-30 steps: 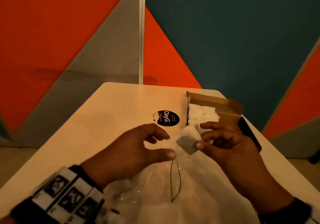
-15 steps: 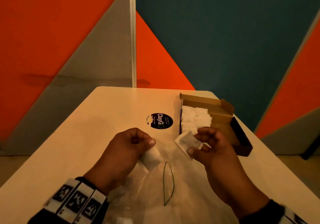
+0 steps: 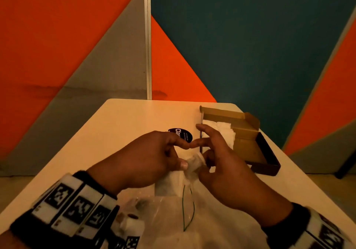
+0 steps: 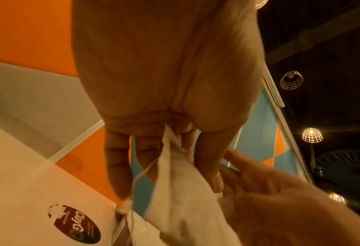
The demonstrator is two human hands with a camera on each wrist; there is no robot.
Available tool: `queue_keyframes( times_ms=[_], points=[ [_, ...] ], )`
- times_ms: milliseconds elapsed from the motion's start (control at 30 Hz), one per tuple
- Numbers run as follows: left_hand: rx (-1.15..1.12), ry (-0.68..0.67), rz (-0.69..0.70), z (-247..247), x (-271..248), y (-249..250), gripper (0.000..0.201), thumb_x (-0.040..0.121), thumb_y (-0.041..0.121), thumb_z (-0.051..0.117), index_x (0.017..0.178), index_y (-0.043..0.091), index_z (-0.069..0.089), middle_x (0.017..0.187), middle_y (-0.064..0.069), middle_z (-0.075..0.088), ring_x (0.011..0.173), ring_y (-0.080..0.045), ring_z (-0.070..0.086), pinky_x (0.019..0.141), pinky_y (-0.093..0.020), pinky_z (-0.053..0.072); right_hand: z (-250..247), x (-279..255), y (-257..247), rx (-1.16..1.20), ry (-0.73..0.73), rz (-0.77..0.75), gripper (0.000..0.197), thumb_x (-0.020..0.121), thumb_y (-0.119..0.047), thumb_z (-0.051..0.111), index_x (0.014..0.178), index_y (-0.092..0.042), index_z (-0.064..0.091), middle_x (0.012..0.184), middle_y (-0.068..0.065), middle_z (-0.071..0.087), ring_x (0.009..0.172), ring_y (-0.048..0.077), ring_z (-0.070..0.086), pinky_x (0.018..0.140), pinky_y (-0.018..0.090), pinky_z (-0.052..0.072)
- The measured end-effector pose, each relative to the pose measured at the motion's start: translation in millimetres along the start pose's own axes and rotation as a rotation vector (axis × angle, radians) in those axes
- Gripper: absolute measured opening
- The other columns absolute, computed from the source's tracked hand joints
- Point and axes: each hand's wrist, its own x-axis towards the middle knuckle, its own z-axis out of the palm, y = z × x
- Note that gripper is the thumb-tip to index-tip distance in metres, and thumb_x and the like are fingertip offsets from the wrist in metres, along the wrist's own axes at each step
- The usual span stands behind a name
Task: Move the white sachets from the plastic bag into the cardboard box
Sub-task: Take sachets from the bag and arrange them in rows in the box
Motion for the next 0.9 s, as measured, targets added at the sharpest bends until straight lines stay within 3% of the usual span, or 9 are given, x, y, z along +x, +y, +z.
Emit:
queue_keyframes(
  times_ms=[67,167,233,300,400,467,633,833,900],
  points=[
    [-0.016,-0.034,-0.028,1,3,0,0.024,0.084,0.031,0.076,0.107,0.032,0.071,0.086,0.007,0.076,0.077,-0.005,0.070,0.075,-0.029,0.056,-1,0,-7,-0.029,-0.003,-0.062,0.100,0.083,-0.008,0.073,0.132,-0.068,0.010,0.113,-0.034,0.051,0.087,0.001,0.064,0.072,0.018,0.057],
    [-0.097,-0.006,-0.059,5,2,-7,0.008,0.083,0.028,0.077,0.091,0.026,0.075,0.085,0.001,0.077,0.083,-0.019,0.072,0.084,-0.044,0.058,-3,1,-7,0.104,0.027,-0.036,0.096,0.083,-0.006,0.073,0.137,-0.062,0.017,0.114,-0.023,0.058,0.085,0.008,0.067,0.080,0.028,0.059],
    [-0.229,0.045,-0.067,7,0,-12,0.005,0.082,0.022,0.078,0.084,0.026,0.074,0.083,-0.005,0.076,0.080,-0.023,0.072,0.079,-0.043,0.058,-2,2,-5,0.311,0.028,0.039,0.087,0.082,-0.007,0.075,0.139,-0.053,0.028,0.115,-0.022,0.062,0.090,0.009,0.069,0.083,0.032,0.059],
    [-0.350,0.100,-0.080,10,-3,-15,0.009,0.081,0.016,0.078,0.079,0.023,0.073,0.080,-0.008,0.076,0.073,-0.019,0.071,0.070,-0.034,0.055,-1,-1,-5,0.412,-0.021,0.120,0.064,0.081,-0.013,0.075,0.130,-0.044,0.047,0.107,-0.017,0.069,0.088,0.009,0.071,0.083,0.032,0.059],
    [-0.433,0.139,-0.098,12,-7,-21,0.010,0.081,0.014,0.078,0.079,0.021,0.071,0.082,-0.015,0.074,0.070,-0.018,0.068,0.066,-0.030,0.050,-3,-6,-9,0.254,-0.099,0.177,0.010,0.087,-0.029,0.068,0.097,-0.030,0.071,0.075,-0.012,0.073,0.063,0.005,0.067,0.067,0.018,0.053],
    [-0.468,0.164,-0.121,12,-8,-26,0.010,0.081,0.015,0.078,0.080,0.020,0.070,0.079,-0.015,0.072,0.069,-0.017,0.065,0.065,-0.030,0.048,-6,-8,-5,0.229,-0.091,0.196,0.012,0.089,-0.033,0.066,0.084,-0.026,0.074,0.067,-0.013,0.072,0.053,0.003,0.060,0.057,0.013,0.050],
    [-0.557,0.206,-0.177,9,-12,-35,0.008,0.081,0.012,0.077,0.079,0.016,0.071,0.077,-0.013,0.073,0.070,-0.019,0.065,0.068,-0.031,0.049,-13,-7,7,0.195,-0.059,0.231,0.009,0.088,-0.034,0.066,0.085,-0.034,0.074,0.076,-0.017,0.073,0.055,-0.002,0.061,0.051,0.010,0.047],
    [-0.613,0.257,-0.197,7,-17,-43,0.016,0.082,0.009,0.074,0.094,0.001,0.070,0.091,-0.026,0.072,0.075,-0.023,0.063,0.073,-0.033,0.048,-25,-8,26,0.008,-0.164,0.297,0.010,0.088,-0.038,0.065,0.087,-0.035,0.074,0.075,-0.022,0.071,0.066,-0.005,0.065,0.056,0.010,0.048],
    [-0.621,0.265,-0.204,6,-18,-44,0.019,0.082,0.009,0.074,0.096,-0.001,0.069,0.092,-0.024,0.073,0.075,-0.023,0.064,0.073,-0.033,0.049,-27,-8,33,-0.035,-0.154,0.348,0.009,0.088,-0.039,0.065,0.087,-0.036,0.073,0.081,-0.020,0.072,0.072,-0.001,0.066,0.065,0.014,0.052]
  ],
)
